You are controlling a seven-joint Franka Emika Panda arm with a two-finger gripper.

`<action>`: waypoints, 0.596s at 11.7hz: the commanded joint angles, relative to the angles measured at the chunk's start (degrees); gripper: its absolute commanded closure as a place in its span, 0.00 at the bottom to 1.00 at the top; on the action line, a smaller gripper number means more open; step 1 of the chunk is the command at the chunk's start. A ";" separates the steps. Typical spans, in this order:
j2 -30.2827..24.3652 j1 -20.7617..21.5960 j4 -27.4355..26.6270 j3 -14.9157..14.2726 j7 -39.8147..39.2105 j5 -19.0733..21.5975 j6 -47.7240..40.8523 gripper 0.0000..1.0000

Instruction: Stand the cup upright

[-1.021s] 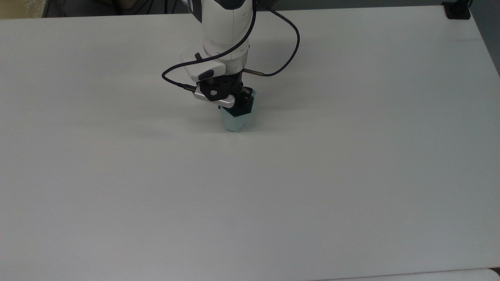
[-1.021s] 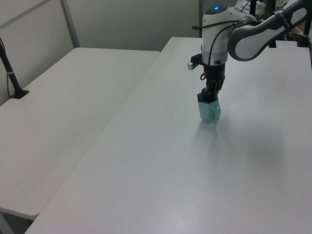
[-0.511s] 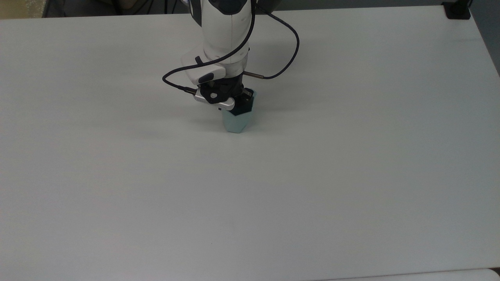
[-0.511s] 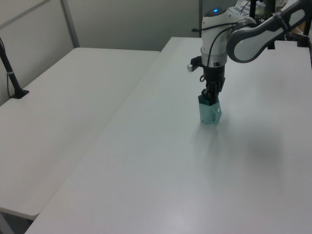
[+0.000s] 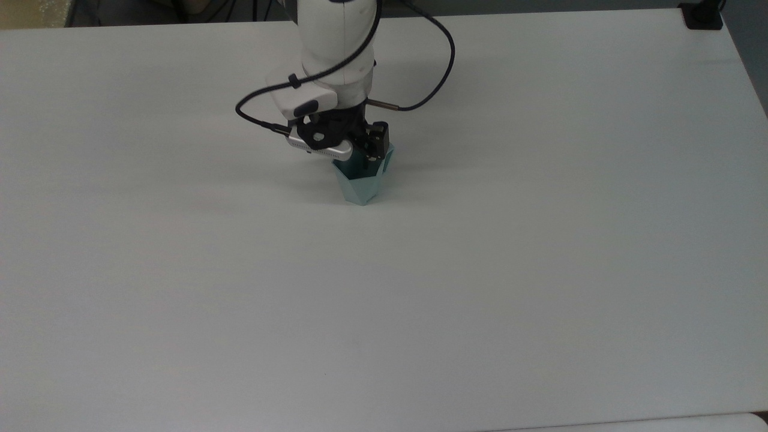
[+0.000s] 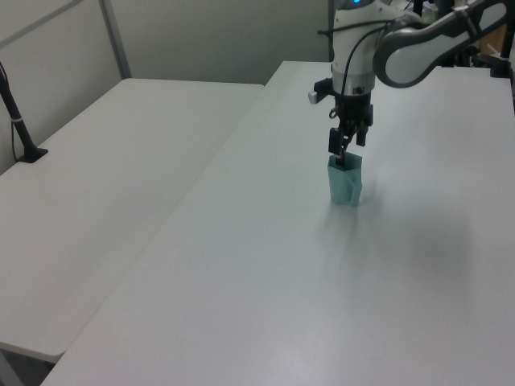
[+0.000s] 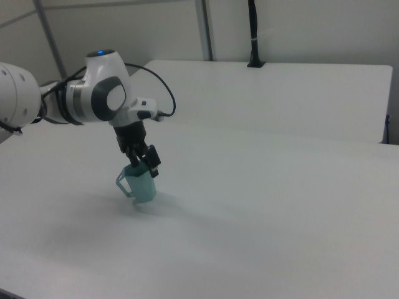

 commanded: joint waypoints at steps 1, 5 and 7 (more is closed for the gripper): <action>-4.73 -1.06 3.50 0.53 -1.98 1.10 -4.77 0.00; -10.54 -7.01 6.84 0.00 -5.20 3.28 -4.85 0.00; -13.08 -11.49 8.60 -0.44 -18.35 8.56 -10.97 0.00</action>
